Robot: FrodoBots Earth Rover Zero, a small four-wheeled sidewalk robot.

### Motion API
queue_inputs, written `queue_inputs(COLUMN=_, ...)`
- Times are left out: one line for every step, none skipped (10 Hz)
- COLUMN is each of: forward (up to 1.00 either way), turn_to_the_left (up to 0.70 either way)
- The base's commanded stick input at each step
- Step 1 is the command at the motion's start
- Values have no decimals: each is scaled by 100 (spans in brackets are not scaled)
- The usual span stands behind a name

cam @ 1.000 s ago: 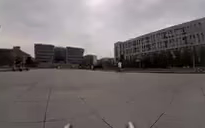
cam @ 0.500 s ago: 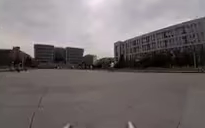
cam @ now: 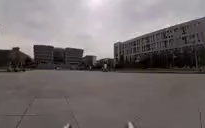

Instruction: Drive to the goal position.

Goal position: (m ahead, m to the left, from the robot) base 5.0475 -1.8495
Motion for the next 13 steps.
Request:
queue_inputs(forward=70, turn_to_the_left=0)
queue_inputs(forward=70, turn_to_the_left=0)
queue_inputs(forward=70, turn_to_the_left=0)
queue_inputs(forward=70, turn_to_the_left=0)
queue_inputs(forward=70, turn_to_the_left=0)
queue_inputs(forward=70, turn_to_the_left=0)
queue_inputs(forward=70, turn_to_the_left=0)
queue_inputs(forward=70, turn_to_the_left=0)
queue_inputs(forward=70, turn_to_the_left=0)
queue_inputs(forward=70, turn_to_the_left=0)
queue_inputs(forward=70, turn_to_the_left=0)
queue_inputs(forward=70, turn_to_the_left=0)
queue_inputs(forward=70, turn_to_the_left=0)
